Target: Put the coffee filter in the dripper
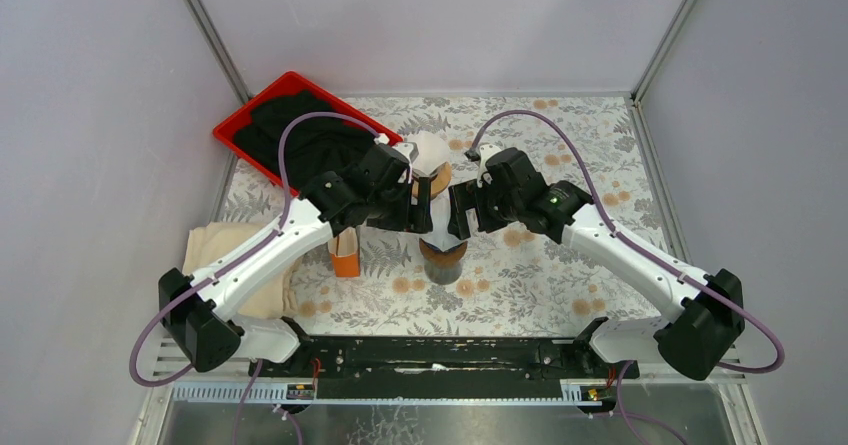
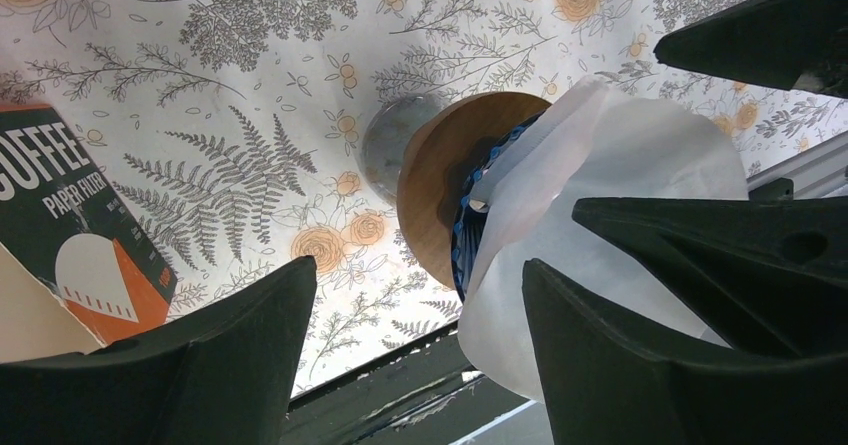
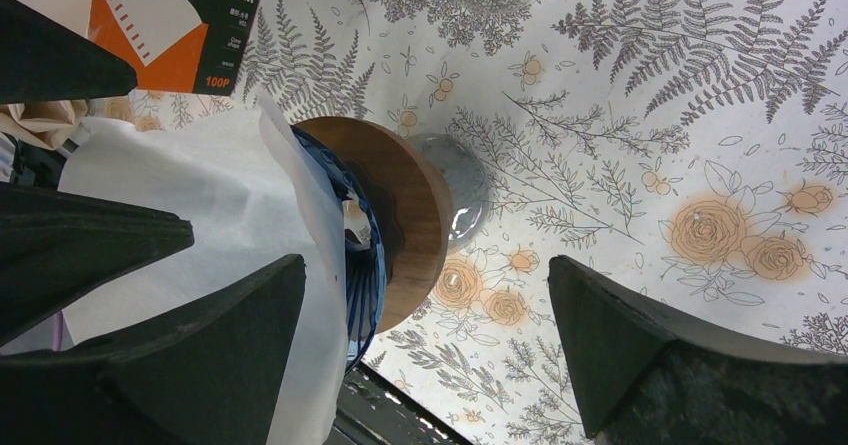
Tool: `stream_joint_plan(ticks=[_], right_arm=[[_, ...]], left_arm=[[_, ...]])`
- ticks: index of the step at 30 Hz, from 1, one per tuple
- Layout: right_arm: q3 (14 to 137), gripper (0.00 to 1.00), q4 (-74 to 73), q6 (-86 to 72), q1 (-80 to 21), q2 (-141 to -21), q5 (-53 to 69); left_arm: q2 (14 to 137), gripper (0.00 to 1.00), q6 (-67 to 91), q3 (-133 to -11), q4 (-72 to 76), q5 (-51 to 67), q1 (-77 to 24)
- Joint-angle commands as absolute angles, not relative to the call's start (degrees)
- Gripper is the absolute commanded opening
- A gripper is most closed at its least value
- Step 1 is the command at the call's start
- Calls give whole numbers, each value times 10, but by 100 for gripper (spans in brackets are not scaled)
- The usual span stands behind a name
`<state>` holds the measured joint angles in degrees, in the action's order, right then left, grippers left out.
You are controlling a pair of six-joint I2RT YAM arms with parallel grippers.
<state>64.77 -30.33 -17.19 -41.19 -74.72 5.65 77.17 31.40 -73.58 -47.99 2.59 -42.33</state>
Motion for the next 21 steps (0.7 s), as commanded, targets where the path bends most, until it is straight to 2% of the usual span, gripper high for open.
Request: stream_joint_plan(ticks=[1,6,12,15,21], right_arm=[[679,99,-282,-168,-409,-720,61],[694,99,-284,-152,-408,-707,35],[713,99,-293,-122,-408,-677,-20],[702,99,-288,-105,-407,-651,-75],[646,99,-250,-75,-398,-589,-212]], left_arm=[[752,84,318,-752,-437,23,-420],[725,87,315,-762,-420,16,-405],[682,95,306,-761,-420,-13,-362],[660,100,303,-747,-416,-24,-332],[604,100,296,-696,-388,-66,-278]])
